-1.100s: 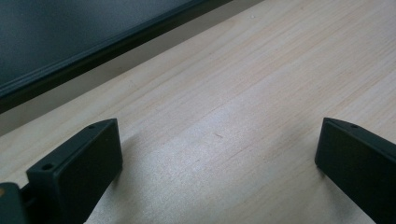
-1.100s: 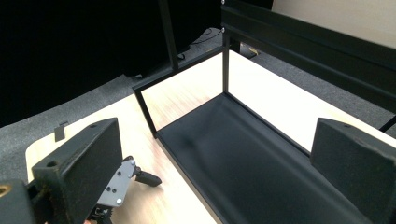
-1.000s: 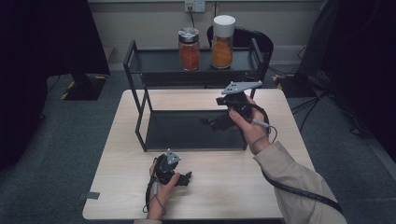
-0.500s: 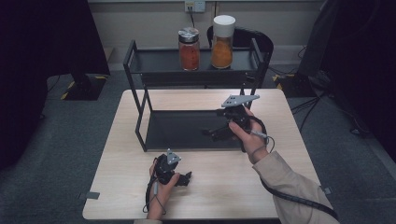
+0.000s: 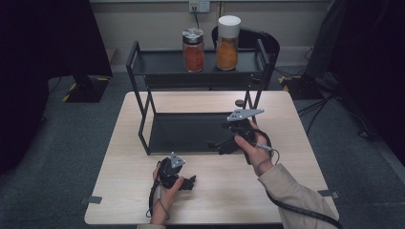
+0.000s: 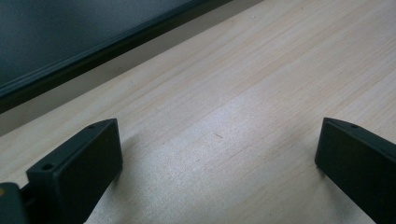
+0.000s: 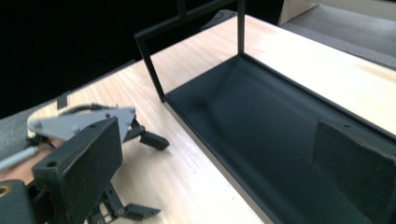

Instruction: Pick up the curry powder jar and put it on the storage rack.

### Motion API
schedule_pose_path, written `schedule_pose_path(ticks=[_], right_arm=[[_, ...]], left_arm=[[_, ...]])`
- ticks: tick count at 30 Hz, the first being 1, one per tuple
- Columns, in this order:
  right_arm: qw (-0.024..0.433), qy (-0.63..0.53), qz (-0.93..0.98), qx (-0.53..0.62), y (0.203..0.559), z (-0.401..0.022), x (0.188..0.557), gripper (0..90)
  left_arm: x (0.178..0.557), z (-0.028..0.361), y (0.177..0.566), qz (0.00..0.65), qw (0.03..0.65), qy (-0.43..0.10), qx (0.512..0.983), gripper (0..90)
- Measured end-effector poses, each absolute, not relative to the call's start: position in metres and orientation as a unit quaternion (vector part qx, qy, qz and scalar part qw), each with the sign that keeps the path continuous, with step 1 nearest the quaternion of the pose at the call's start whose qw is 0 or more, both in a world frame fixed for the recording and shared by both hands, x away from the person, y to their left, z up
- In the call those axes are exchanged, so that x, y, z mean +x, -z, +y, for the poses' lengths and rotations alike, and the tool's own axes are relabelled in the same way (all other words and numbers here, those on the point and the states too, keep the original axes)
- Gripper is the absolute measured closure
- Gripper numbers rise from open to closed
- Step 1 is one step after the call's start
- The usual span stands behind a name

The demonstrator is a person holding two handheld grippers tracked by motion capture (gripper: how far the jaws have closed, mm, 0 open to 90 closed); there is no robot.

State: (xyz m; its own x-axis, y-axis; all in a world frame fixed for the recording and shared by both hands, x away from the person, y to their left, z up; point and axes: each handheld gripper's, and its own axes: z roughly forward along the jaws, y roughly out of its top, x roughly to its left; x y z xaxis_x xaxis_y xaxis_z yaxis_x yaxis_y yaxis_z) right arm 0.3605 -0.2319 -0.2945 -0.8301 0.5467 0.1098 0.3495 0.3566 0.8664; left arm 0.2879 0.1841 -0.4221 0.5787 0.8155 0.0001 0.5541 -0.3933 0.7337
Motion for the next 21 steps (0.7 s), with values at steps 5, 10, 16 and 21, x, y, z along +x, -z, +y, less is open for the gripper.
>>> schedule_pose_path(ticks=[5,10,16,21], right_arm=[[0.099,-0.486,0.826,0.268,0.306,-0.233,0.360,1.4],[0.095,-0.484,0.828,0.268,0.314,-0.236,0.359,1.4],[0.090,-0.478,0.831,0.270,0.326,-0.239,0.359,1.4],[0.086,-0.479,0.830,0.273,0.338,-0.243,0.357,1.4]], left_arm=[[0.288,0.184,0.422,0.421,0.356,-0.184,0.814,0.0],[0.288,0.184,0.422,0.422,0.357,-0.183,0.813,0.0],[0.288,0.184,0.422,0.422,0.357,-0.183,0.813,0.0],[0.288,0.184,0.422,0.422,0.357,-0.183,0.813,0.0]])
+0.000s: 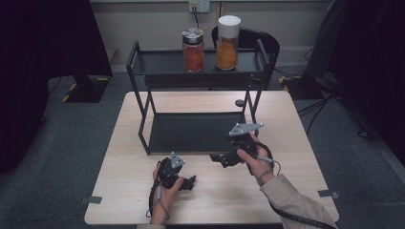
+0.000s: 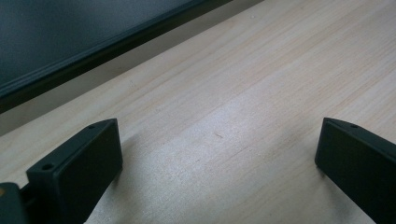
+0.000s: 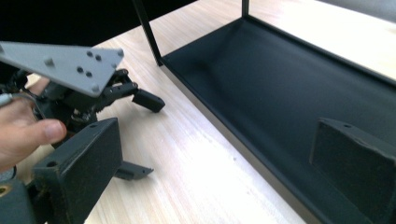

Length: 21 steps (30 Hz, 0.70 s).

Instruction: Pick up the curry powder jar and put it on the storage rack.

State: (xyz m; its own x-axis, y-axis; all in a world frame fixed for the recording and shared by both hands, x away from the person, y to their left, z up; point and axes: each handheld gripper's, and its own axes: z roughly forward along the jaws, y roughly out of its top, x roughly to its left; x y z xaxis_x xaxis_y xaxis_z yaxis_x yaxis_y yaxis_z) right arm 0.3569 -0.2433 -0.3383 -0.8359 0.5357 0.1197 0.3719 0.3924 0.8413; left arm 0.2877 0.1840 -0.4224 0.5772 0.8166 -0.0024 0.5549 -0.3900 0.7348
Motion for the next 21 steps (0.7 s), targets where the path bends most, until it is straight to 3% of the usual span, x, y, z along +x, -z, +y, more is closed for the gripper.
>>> schedule_pose_path(ticks=[21], right_arm=[[0.082,-0.470,0.835,0.274,0.376,-0.269,0.346,1.4]], left_arm=[[0.288,0.184,0.422,0.422,0.357,-0.183,0.813,0.0]])
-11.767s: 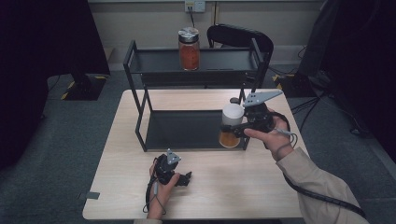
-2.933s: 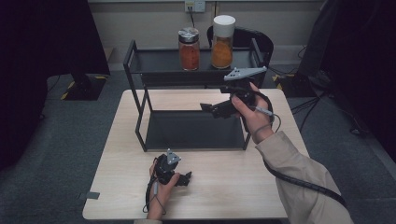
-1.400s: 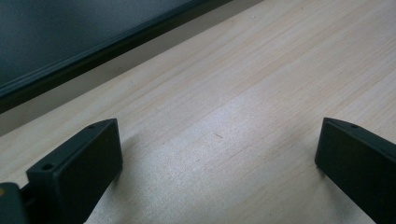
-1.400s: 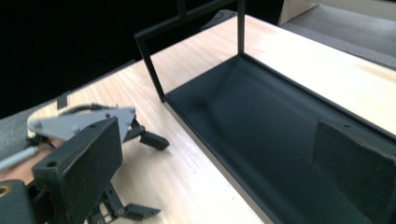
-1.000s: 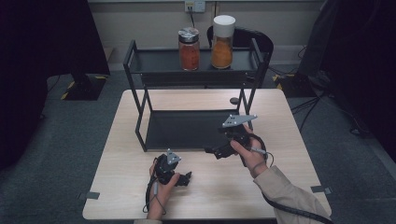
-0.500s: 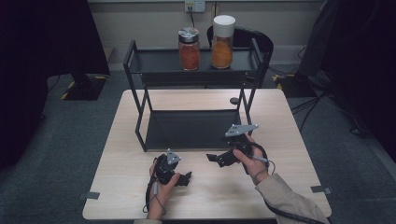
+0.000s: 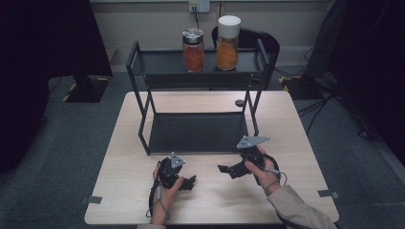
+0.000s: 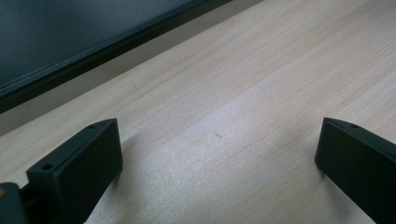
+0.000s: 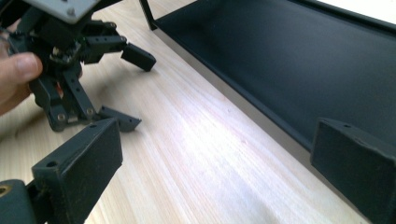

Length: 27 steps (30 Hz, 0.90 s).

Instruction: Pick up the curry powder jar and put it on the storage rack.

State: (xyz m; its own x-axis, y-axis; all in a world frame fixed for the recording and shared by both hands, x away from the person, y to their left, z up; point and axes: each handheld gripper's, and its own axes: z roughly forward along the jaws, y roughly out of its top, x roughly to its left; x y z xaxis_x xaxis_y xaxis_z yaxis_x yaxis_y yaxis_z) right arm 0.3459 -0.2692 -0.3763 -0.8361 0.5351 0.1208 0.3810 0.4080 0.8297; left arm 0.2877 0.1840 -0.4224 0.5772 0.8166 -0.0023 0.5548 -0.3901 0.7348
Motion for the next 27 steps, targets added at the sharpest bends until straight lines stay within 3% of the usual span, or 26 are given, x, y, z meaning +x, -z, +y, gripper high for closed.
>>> schedule_pose_path(ticks=[27], right_arm=[[0.104,-0.448,0.840,0.289,0.405,-0.314,0.323,1.3]], left_arm=[[0.288,0.184,0.422,0.422,0.357,-0.183,0.813,0.0]])
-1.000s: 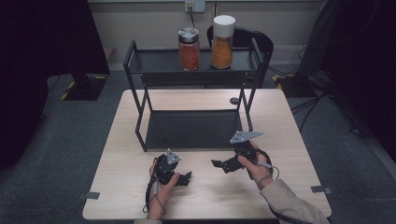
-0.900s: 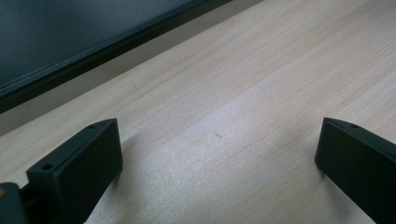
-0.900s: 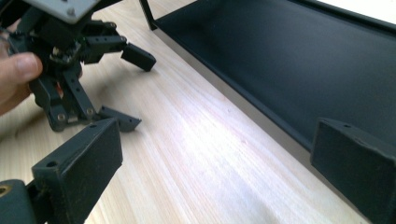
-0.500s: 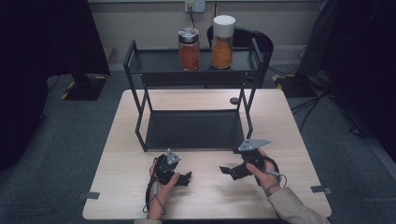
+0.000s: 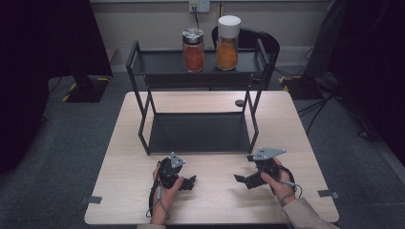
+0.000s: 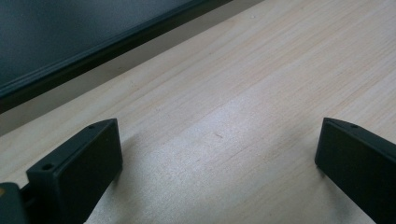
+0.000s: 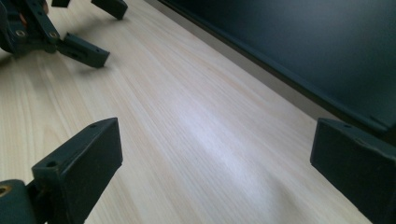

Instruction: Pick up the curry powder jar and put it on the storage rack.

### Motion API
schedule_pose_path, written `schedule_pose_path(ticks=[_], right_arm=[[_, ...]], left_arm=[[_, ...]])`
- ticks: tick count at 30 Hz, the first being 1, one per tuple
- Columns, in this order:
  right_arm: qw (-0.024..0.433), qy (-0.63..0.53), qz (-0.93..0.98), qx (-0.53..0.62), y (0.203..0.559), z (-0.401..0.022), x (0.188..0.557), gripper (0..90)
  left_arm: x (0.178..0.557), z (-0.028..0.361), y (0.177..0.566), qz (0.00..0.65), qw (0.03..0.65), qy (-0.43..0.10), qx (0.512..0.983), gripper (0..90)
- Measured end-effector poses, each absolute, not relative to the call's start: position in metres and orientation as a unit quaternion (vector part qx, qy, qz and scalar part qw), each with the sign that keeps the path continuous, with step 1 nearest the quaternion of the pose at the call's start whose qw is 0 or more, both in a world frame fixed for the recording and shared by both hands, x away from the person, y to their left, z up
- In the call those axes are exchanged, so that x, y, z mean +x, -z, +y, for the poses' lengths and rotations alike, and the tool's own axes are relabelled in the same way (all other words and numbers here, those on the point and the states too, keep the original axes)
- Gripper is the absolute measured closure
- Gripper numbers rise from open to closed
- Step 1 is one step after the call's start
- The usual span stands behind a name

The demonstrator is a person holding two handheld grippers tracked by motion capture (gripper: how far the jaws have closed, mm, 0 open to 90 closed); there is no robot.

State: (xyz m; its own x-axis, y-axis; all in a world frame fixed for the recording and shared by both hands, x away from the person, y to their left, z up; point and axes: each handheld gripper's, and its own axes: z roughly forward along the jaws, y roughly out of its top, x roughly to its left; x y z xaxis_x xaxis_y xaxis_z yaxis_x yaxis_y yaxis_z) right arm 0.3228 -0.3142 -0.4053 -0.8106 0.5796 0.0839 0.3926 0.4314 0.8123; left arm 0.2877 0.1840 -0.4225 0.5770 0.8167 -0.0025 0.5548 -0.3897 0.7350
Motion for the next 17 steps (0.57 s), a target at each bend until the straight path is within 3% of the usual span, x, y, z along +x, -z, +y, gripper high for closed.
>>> schedule_pose_path(ticks=[17], right_arm=[[0.133,-0.402,0.858,0.291,0.413,-0.325,0.310,1.4]], left_arm=[[0.288,0.184,0.422,0.422,0.357,-0.183,0.813,0.0]])
